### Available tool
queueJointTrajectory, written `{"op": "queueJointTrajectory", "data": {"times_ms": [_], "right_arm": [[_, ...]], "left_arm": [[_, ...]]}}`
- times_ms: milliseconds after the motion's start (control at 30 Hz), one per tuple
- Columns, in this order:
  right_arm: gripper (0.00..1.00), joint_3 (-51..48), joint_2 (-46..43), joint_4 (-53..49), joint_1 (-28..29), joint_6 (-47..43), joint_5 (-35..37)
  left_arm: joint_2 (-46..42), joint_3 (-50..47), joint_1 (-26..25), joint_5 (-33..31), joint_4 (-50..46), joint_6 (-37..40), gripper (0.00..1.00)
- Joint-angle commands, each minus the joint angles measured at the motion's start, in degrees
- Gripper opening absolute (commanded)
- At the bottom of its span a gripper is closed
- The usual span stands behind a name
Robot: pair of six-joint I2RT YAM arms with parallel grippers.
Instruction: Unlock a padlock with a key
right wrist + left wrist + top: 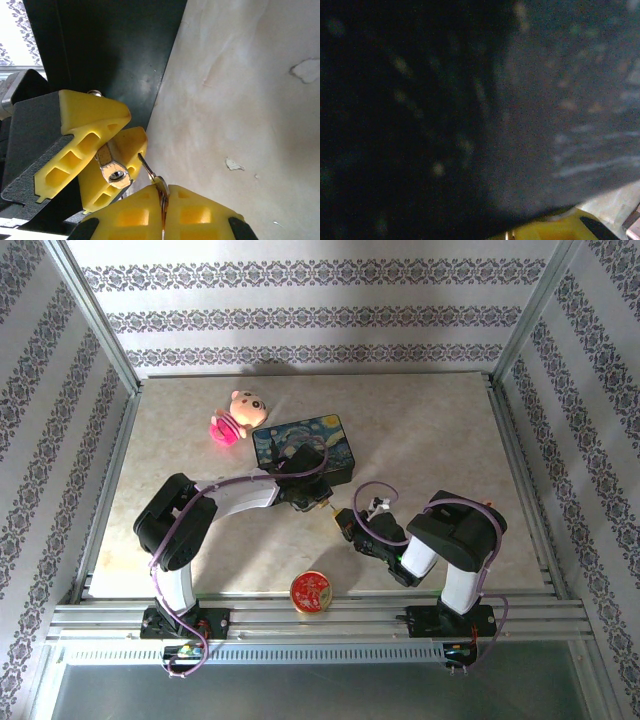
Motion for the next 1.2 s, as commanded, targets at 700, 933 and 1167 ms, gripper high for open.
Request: {"op": "queueJointTrajectory", "data": {"times_ms": [700, 933, 1167], "right_arm": [[0.00, -0.9, -2.6, 0.7, 2.2, -5.5, 3.1], [0.00, 0.1, -1.7, 0.7, 2.4, -5.8, 3.1], [0.00, 0.9, -1.3, 0.7, 2.6, -6.3, 2.9]], "left_arm": [[4.1, 2.8, -0.4, 1.5, -5.5, -4.4, 0.28], [4.4, 3.1, -0.4, 2.0, -5.3, -4.4, 0.28], [5.1, 3.1, -0.5, 2.8, -5.2, -4.7, 0.28]]}}
